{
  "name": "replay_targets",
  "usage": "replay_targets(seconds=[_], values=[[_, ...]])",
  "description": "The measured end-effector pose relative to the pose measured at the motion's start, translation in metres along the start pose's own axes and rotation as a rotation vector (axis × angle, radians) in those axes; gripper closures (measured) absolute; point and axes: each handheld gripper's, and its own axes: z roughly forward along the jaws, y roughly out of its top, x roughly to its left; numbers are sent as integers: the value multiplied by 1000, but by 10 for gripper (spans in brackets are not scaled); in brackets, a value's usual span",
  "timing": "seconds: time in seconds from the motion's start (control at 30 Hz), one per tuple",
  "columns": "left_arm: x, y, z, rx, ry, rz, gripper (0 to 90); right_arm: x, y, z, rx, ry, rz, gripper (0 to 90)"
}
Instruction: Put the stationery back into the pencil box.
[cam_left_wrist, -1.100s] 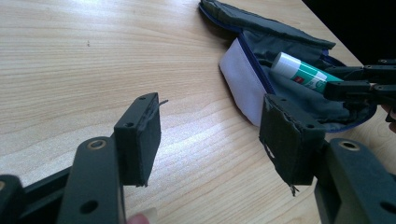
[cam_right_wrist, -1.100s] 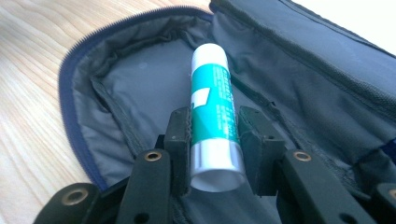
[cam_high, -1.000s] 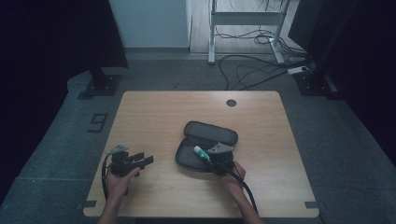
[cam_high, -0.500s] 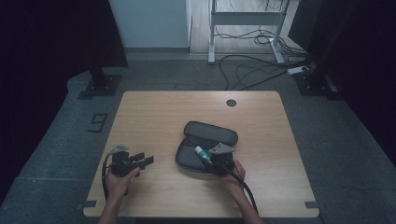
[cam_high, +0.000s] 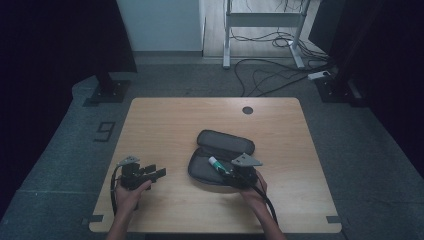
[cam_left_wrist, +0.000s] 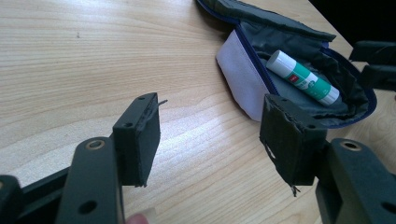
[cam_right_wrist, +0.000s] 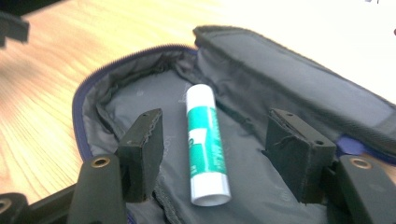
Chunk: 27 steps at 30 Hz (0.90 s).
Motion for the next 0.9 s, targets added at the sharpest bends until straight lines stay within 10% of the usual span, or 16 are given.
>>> replay_targets(seconds=[0.9], values=[[-6,-3,6,17,4,23,379,-79,-64,-64,54,-138,122,352]])
